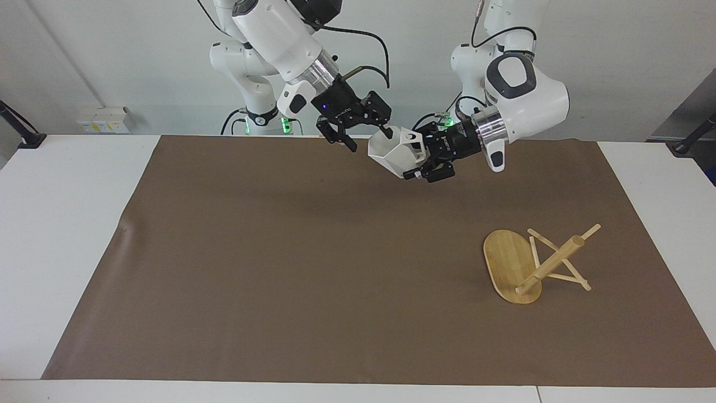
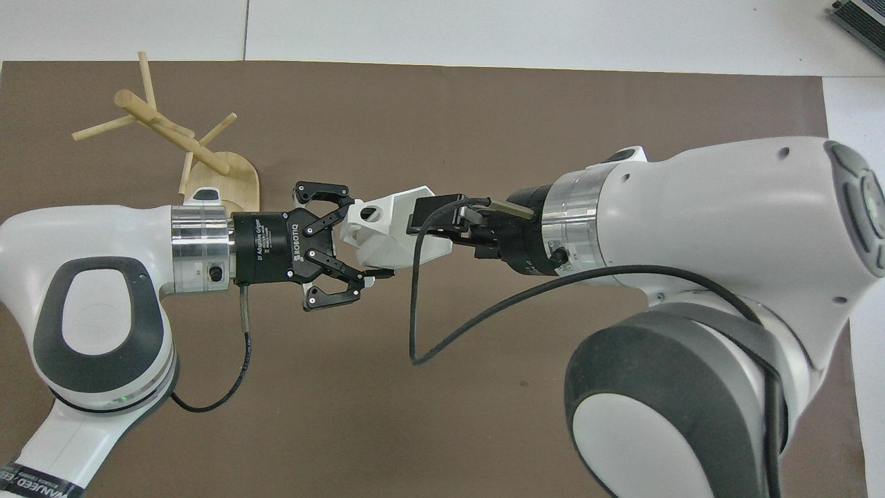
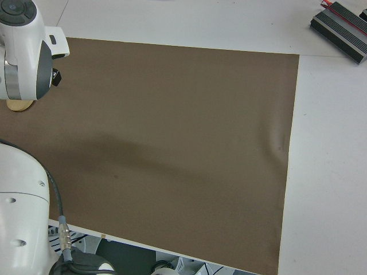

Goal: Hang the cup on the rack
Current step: 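Close the left gripper on the cup and release the right gripper, then move the cup to the rack with the left gripper while the right withdraws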

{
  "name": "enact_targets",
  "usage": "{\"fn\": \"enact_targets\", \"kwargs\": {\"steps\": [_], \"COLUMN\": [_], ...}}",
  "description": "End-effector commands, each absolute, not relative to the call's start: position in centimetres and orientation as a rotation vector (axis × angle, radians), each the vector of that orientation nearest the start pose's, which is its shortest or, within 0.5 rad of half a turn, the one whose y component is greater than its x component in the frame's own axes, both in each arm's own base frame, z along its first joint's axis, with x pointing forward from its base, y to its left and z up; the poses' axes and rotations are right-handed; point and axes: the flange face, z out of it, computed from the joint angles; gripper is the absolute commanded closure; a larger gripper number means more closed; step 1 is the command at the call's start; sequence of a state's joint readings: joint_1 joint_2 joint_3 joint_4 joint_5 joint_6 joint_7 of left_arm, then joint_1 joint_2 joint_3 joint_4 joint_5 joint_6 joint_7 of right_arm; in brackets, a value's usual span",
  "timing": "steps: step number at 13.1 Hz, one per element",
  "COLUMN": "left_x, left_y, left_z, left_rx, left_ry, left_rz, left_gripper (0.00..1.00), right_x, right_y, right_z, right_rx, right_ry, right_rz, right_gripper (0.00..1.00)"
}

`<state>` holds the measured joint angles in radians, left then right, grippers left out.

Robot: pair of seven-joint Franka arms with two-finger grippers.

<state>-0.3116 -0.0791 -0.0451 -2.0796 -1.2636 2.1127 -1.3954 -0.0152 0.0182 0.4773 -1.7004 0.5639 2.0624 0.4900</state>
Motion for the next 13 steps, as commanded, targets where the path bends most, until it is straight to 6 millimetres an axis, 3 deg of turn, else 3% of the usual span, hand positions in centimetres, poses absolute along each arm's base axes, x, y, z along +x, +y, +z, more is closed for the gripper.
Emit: {"fn": "enact_targets", "kwargs": {"steps": [1,5,7,10,12,13], "left_x": [50.3,50.1,50.8,51.2,52.0,51.9], "left_y": [-22.2,-20.9,-18.2,-16.4,-13.8,-13.7], "left_z": [51.1,51.1,50.8,50.3,50.2,50.1], "left_rx": [1.462,1.365,1.261,1.171,1.066,1.055], "left_ry": [1.786,2.158,2.247,2.305,2.364,2.403], "left_rz": [-0.916,-0.853,-0.839,-0.838,-0.813,-0.792], "left_gripper": [1.0,1.0,1.0,1.0,1.0,1.0], "right_x": [52.4,52.7,53.2,54.7,55.6,56.2], "right_y": [29.2,28.6,27.8,25.2,23.0,21.6], "right_z": [61.3,61.4,61.2,61.0,60.9,60.9], "right_rx": [-2.459,-2.475,-2.482,-2.489,-2.495,-2.502], "right_ry": [0.307,0.28,0.232,0.222,0.211,0.196], "right_rz": [-0.055,-0.095,-0.12,-0.16,-0.197,-0.225], "right_gripper": [0.0,0.0,0.0,0.0,0.0,0.0]}}
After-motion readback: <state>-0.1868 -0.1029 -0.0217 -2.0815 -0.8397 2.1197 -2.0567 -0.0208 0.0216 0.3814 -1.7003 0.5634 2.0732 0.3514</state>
